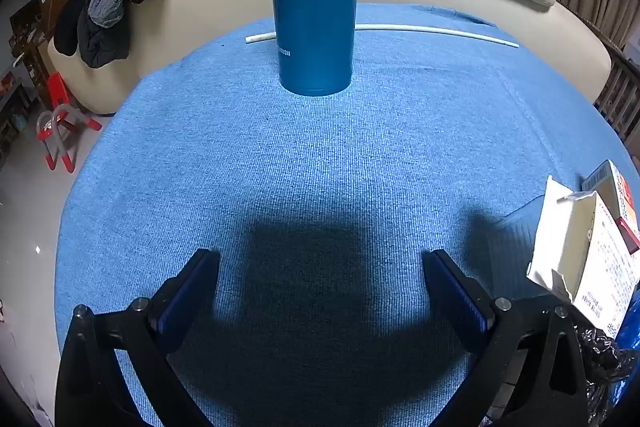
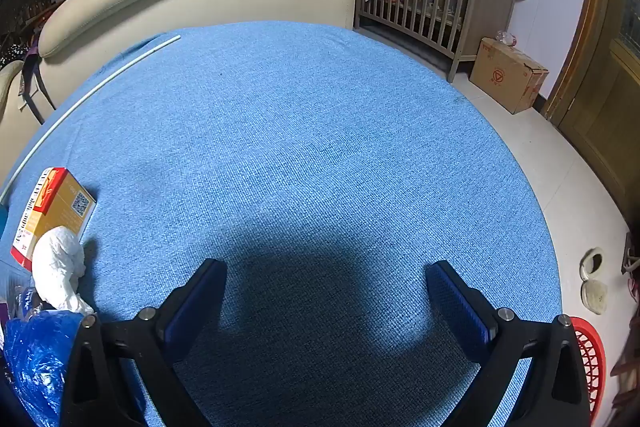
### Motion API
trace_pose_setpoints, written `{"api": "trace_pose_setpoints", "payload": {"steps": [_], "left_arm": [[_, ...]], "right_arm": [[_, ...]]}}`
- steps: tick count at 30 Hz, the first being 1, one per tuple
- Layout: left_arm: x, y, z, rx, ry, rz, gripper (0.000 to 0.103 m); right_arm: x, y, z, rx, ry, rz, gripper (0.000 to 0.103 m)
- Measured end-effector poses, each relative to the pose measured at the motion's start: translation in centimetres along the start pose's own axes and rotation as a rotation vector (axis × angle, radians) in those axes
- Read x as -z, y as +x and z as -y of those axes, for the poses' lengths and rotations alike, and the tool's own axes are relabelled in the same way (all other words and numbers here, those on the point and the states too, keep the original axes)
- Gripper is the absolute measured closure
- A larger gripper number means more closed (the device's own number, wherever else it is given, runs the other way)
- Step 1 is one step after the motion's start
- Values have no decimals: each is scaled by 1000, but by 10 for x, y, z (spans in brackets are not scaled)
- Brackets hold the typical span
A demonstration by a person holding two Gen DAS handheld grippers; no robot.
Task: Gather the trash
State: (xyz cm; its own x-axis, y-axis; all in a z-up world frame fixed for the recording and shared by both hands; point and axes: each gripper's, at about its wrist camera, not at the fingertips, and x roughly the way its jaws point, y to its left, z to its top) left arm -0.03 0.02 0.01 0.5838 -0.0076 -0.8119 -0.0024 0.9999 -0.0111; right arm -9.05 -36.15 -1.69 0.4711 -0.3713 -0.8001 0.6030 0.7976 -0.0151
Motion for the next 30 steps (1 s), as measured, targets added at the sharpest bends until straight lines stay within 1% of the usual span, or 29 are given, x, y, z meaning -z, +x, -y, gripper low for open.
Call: {"api": "trace_pose_setpoints", "payload": {"steps": [6, 8, 9, 10, 12, 13, 14, 15, 18, 19, 23, 27, 30], "left_arm": [[1, -1, -1, 3, 5, -5, 0], [1, -4, -5, 20, 14, -10, 0], [2, -9, -8, 22, 10, 1, 0], [4, -18, -10, 25, 6, 29, 0], [5, -30, -12, 37, 5, 49, 0], [8, -43, -14, 55, 10, 63, 0], [12, -58, -15, 69, 19, 80, 0], [8, -68, -12, 76, 24, 90, 0], [21, -100, -7, 104, 30, 118, 0], [27, -107, -1, 114, 37, 123, 0], [45, -137, 14, 153, 81, 147, 0], [65, -158, 22, 177, 115, 174, 0], [75, -170, 24, 188, 128, 181, 0]], "right_arm": [[-1, 1, 4, -4, 6, 1, 0], [-2, 0, 7, -20, -9, -20, 0], [-2, -3, 10, -32, -6, -31, 0], [-2, -13, 13, -50, 4, -16, 1], [-1, -39, 19, -54, 9, 52, 0], [-1, -59, 21, -60, -1, 96, 0], [0, -74, 22, -72, -11, 119, 0], [2, -89, 22, -84, -21, 140, 0], [10, -129, 24, -115, -40, 202, 0], [18, -144, 25, -133, -36, 217, 0], [47, -175, 19, -176, -49, 219, 0], [82, -188, 11, -204, -49, 217, 0], [103, -194, 7, -217, -55, 210, 0]]}}
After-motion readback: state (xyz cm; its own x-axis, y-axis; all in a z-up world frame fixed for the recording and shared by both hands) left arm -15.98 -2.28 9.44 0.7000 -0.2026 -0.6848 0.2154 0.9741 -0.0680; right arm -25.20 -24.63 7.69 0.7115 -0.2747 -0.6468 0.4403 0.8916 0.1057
